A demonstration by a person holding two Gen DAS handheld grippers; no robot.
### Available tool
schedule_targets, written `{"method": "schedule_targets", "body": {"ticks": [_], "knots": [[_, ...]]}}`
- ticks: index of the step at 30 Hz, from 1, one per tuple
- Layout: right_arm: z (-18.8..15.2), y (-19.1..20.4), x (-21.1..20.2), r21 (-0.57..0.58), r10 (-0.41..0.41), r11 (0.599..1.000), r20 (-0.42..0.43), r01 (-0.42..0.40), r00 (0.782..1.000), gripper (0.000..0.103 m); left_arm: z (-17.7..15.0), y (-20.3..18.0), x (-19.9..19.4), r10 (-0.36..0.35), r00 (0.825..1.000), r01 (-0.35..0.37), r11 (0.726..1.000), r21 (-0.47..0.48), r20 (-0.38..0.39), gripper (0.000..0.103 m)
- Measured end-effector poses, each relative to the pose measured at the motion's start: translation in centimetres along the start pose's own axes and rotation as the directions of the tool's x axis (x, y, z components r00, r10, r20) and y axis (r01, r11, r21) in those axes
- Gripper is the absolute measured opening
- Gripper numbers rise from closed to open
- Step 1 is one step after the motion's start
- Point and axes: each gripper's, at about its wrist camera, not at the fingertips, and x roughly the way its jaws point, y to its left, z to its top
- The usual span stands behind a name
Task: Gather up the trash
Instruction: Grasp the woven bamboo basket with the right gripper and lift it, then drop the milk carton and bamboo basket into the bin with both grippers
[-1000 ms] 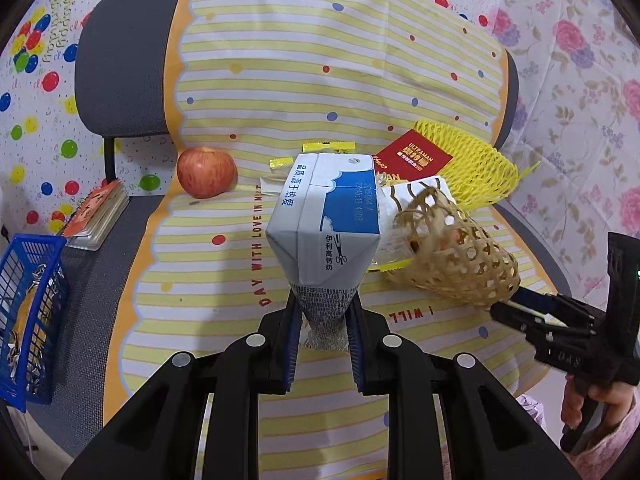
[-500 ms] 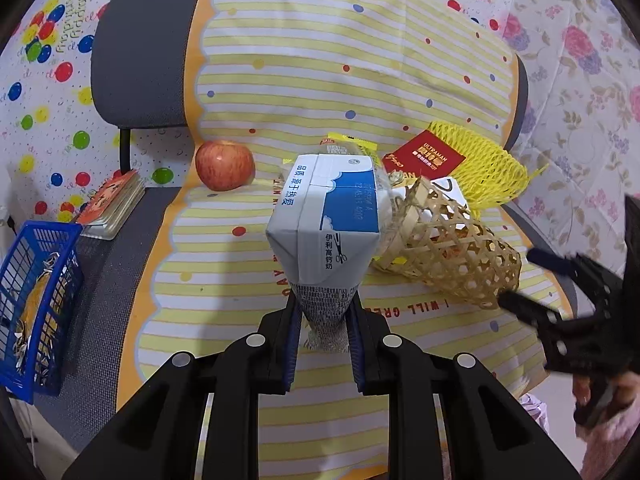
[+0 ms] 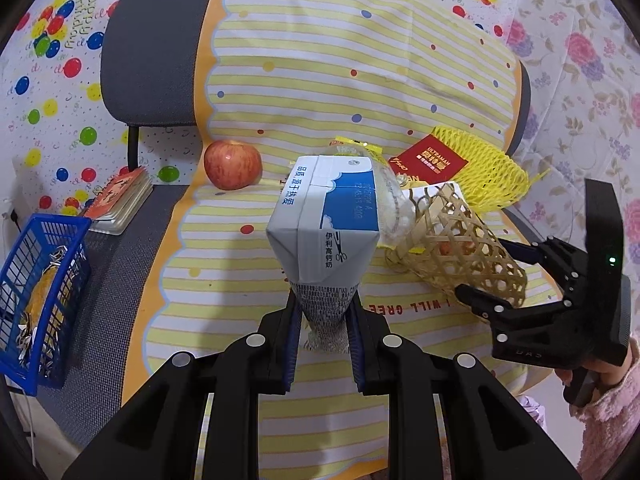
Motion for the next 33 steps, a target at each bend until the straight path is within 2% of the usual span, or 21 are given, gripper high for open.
{"method": "schedule_targets", "body": {"ticks": [4,6,10,16,19,24,28,33], "knots": [[-1.7,-1.3,-3.5,0.215,0.034,0.976,0.043,-0.042,0.998,0.075,-0.4,-0.7,-0.8,-0.027,1.000,0.027,0.999,0.028,0.015,0.023],[-2.5,-1.6,-4.7,0.282,0.028,0.959,0.028,-0.035,0.999,0.074,-0.8,-1.2,-1.2,-0.040,0.999,0.039,0.998,0.040,0.022,0.023],[-4.7,-2.0,-8.1,0.370,-0.017,0.929,0.043,0.000,0.999,0.074,-2.0,-2.1,-1.8,-0.071,0.997,0.070,0.996,0.060,0.013,0.023],[-7.8,-2.2,-11.2,0.465,-0.076,0.885,0.079,0.031,0.994,0.074,-4.3,-5.5,-2.7,-0.168,0.986,0.167,0.979,0.120,0.002,0.023],[-9.9,-2.2,-13.0,0.527,-0.089,0.849,0.081,0.033,0.993,0.075,-5.6,-8.2,-3.6,-0.193,0.981,0.189,0.963,0.192,0.001,0.023],[-13.4,-1.9,-16.3,0.574,-0.139,0.816,0.077,0.070,0.987,0.075,-7.7,-11.7,-4.5,-0.240,0.970,0.237,0.933,0.270,-0.019,0.023],[-16.5,-2.1,-18.4,0.617,-0.201,0.776,0.050,0.128,0.978,0.075,-9.3,-14.0,-4.8,-0.289,0.956,0.288,0.907,0.306,-0.042,0.023],[-20.8,-2.6,-21.2,0.676,-0.278,0.708,0.002,0.204,0.960,0.076,-11.4,-17.4,-5.1,-0.361,0.928,0.369,0.853,0.370,-0.092,0.023]]}}
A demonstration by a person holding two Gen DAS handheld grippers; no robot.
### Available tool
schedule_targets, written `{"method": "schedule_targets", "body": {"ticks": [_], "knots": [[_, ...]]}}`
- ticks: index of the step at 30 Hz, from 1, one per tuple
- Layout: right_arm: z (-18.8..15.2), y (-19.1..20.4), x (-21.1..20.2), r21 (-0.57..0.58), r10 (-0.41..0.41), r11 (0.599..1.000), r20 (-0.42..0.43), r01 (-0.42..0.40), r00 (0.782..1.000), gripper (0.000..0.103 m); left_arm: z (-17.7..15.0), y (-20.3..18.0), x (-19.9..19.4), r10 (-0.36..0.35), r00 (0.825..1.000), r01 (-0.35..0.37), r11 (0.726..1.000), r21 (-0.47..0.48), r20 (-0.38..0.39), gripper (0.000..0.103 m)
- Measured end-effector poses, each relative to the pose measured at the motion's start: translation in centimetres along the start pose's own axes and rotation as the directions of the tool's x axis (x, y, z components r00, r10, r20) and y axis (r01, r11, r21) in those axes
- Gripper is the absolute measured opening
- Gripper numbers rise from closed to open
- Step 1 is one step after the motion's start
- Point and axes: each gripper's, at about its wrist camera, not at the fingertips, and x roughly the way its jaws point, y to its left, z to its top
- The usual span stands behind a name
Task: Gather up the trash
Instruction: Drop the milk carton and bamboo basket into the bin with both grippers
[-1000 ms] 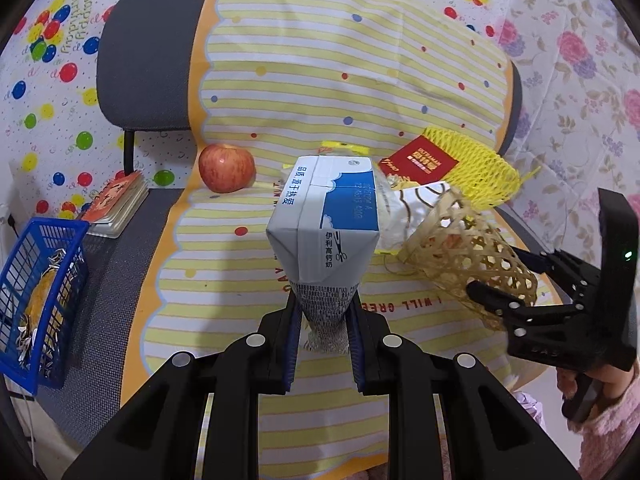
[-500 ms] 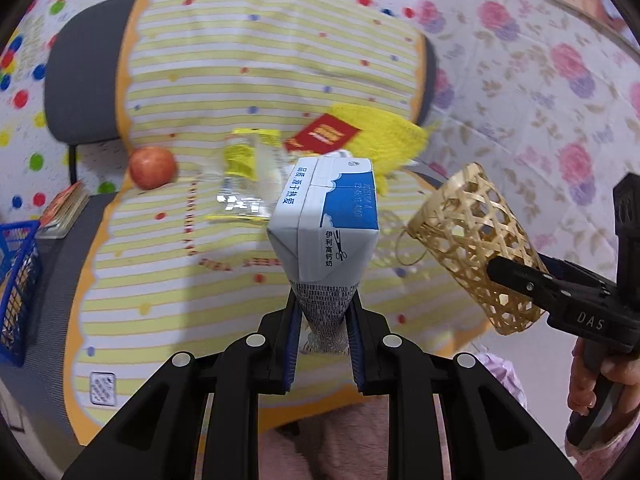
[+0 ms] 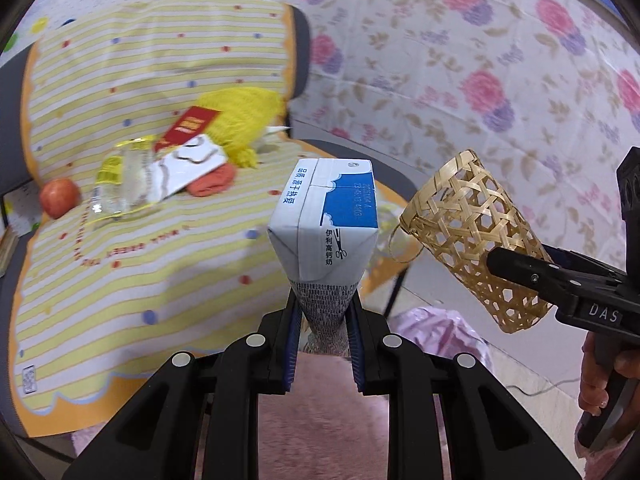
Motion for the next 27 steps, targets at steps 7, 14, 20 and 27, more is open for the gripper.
{"method": "schedule_targets", "body": {"ticks": [7,14,20,27], "knots": [[-3.9,-4.7,-2.8,0.096,-0.135,0.986,-0.012,0.136,0.991,0.076,-0.5,-5.5,2.2,-0.116,0.992,0.120,0.988,0.102,-0.047,0.023],[-5.4,-7.7,-3.6,0.170,-0.175,0.970,-0.009,0.174,0.985,0.078,-0.7,-9.3,4.7,-0.192,0.976,0.206,0.966,0.154,-0.100,0.023],[-5.5,-9.6,-4.2,0.226,-0.169,0.961,0.024,0.159,0.985,0.080,-0.7,-9.9,5.4,-0.179,0.978,0.195,0.968,0.157,-0.111,0.056],[-5.0,-9.3,-3.7,0.206,-0.166,0.966,0.020,0.158,0.986,0.080,-0.8,-6.8,4.8,-0.106,0.988,0.116,0.989,0.088,-0.112,0.056]]}}
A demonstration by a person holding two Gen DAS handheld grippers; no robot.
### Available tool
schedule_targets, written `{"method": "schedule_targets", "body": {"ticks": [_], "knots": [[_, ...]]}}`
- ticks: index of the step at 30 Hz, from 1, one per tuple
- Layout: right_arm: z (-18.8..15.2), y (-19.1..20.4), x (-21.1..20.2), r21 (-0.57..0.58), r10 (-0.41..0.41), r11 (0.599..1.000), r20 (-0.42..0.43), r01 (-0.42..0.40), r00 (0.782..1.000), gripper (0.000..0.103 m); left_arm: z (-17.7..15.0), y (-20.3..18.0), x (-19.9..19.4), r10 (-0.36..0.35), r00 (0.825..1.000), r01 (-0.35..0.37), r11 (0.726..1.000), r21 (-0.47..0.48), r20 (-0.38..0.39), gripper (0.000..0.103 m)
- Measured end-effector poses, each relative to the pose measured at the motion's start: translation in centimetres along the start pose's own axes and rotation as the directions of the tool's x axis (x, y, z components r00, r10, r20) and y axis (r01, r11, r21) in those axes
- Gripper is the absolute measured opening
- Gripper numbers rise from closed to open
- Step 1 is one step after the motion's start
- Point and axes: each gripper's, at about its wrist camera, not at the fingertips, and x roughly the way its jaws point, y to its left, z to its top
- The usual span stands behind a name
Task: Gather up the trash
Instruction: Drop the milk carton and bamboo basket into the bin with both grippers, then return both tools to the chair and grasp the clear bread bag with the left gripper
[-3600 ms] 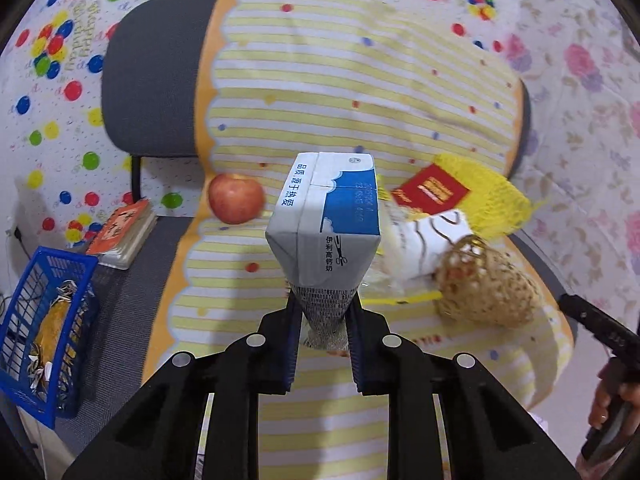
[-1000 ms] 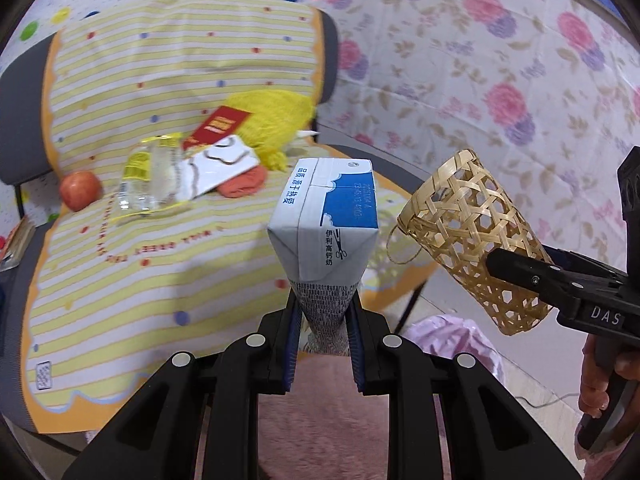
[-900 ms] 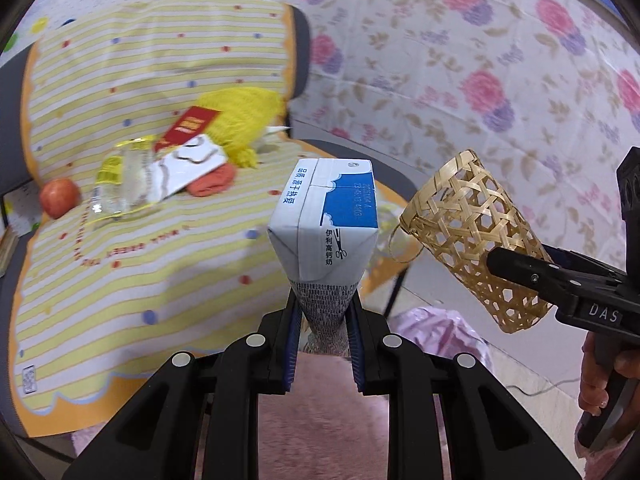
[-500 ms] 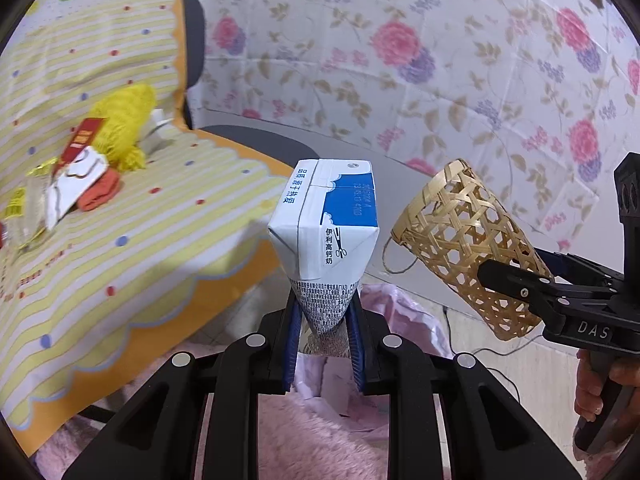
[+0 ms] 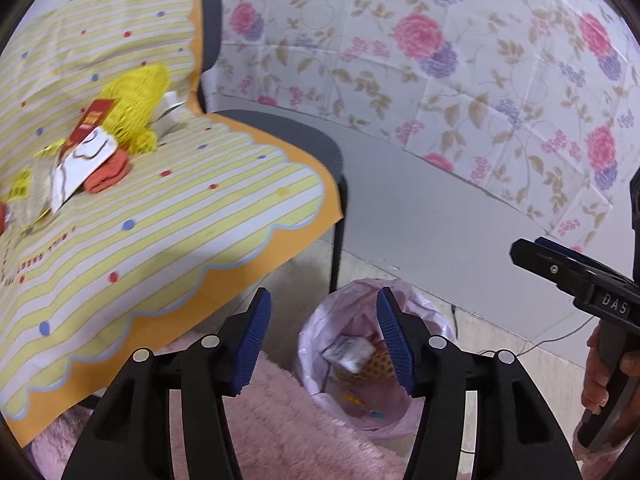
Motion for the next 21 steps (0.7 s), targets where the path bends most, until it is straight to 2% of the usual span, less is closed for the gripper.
{"method": "schedule_targets", "body": {"ticks": [7,14,18,21], "knots": [[0.3,2.0,0.4,-0.048,0.011,0.999,-0.014,-0.012,1.000,0.080,-0.2,3.2,-2.2,0.075,0.997,-0.073,0.995,-0.063,0.023,0.056],[1.5,6.3,2.4,-0.125,0.058,0.990,-0.043,-0.063,0.997,0.080,-0.6,7.4,-4.3,0.170,0.984,-0.162,0.977,-0.141,0.047,0.056],[2.6,10.0,4.1,-0.201,0.093,0.974,-0.062,-0.104,0.994,0.080,-0.9,10.7,-5.5,0.242,0.969,-0.225,0.949,-0.218,0.052,0.056],[3.5,12.9,5.3,-0.256,0.119,0.958,-0.067,-0.132,0.991,0.080,-1.2,13.4,-6.5,0.302,0.952,-0.278,0.919,-0.280,0.047,0.057]]}}
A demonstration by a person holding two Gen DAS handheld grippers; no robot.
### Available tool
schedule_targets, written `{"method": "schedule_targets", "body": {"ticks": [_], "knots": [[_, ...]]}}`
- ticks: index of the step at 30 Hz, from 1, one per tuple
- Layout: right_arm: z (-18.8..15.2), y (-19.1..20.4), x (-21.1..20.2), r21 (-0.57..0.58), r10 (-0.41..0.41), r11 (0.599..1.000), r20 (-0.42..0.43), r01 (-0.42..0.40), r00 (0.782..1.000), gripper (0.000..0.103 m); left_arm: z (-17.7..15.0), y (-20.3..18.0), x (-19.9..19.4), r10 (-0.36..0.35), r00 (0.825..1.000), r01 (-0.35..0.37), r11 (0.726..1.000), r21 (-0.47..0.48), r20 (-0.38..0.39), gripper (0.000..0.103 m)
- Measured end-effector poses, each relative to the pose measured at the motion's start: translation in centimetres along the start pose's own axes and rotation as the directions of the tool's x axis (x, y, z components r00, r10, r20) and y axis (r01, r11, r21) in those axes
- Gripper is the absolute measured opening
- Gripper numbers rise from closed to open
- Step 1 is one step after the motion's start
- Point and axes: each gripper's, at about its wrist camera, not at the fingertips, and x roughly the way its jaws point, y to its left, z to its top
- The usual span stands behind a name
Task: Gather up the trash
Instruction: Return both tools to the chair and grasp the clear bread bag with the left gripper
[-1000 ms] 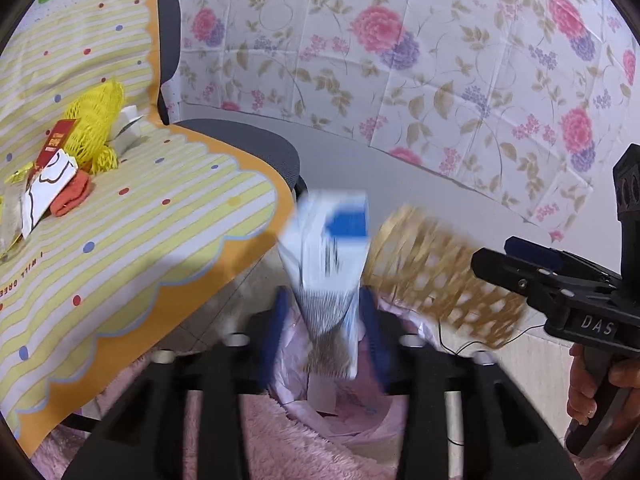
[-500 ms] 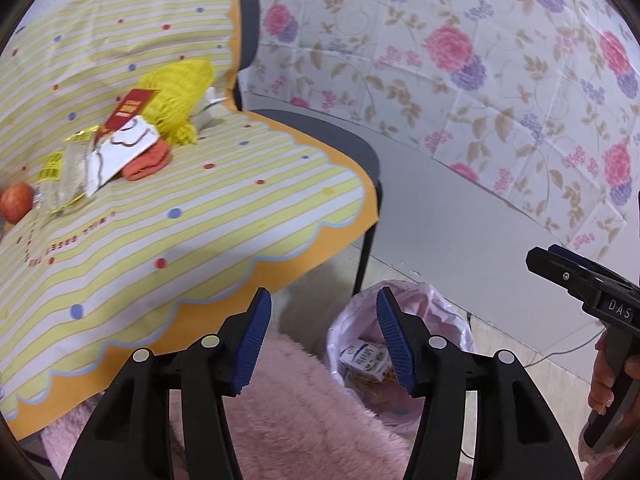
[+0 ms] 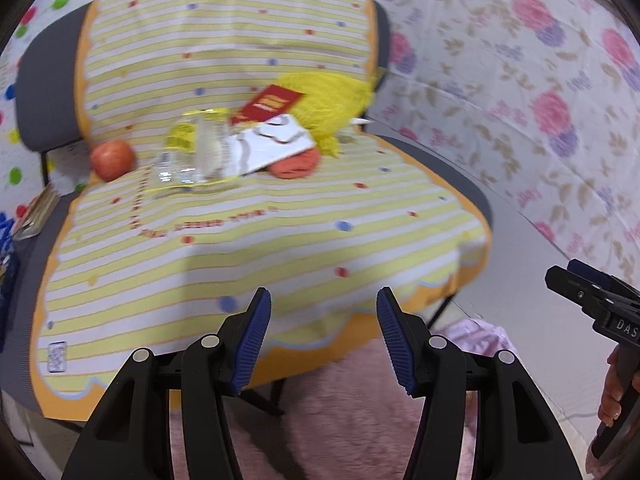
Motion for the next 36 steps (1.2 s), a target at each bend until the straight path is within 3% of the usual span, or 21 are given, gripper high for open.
{"method": "schedule_targets", "body": {"ticks": [7,11,18,21,23,25,29,30,32,36], "knots": [[4.2,5.1,4.0,-0.107,0.065,0.992,-0.016,-0.066,0.998,0.078,1.6,6.5,-0.8,0.140,0.990,-0.137,0.983,-0.125,0.012,0.060],[6.9,8.7,7.3,-0.165,0.116,0.979,-0.054,-0.124,0.992,0.070,2.4,9.6,-1.3,0.211,0.977,-0.204,0.961,-0.186,0.021,0.060],[9.9,12.2,9.7,-0.234,0.174,0.957,-0.018,-0.173,0.985,0.062,5.5,12.8,-0.1,0.259,0.966,-0.248,0.944,-0.219,0.024,0.060],[10.8,12.3,10.3,-0.225,0.187,0.957,0.001,-0.182,0.982,0.049,7.3,13.5,1.2,0.249,0.968,-0.237,0.947,-0.217,0.028,0.060],[11.1,12.2,10.8,-0.222,0.199,0.955,0.002,-0.194,0.980,0.030,8.8,13.5,2.7,0.269,0.963,-0.259,0.948,-0.187,0.033,0.057],[11.2,12.2,11.3,-0.230,0.195,0.955,0.004,-0.189,0.981,0.026,10.1,13.2,4.0,0.280,0.959,-0.270,0.951,-0.151,0.050,0.056],[11.4,12.1,12.2,-0.239,0.163,0.958,-0.001,-0.159,0.987,0.027,12.2,12.9,7.5,0.219,0.976,-0.215,0.967,-0.134,0.016,0.057],[11.4,11.9,12.4,-0.236,0.155,0.960,-0.004,-0.152,0.988,0.030,12.5,13.0,8.3,0.222,0.975,-0.220,0.967,-0.132,0.005,0.058],[11.6,11.4,12.8,-0.222,0.147,0.964,-0.003,-0.144,0.989,0.055,13.0,13.1,10.3,0.233,0.972,-0.235,0.964,-0.128,-0.030,0.057],[11.3,10.7,13.4,-0.213,0.133,0.968,-0.017,-0.134,0.991,0.057,13.5,14.0,13.3,0.155,0.985,-0.166,0.971,-0.172,-0.076,0.051]]}}
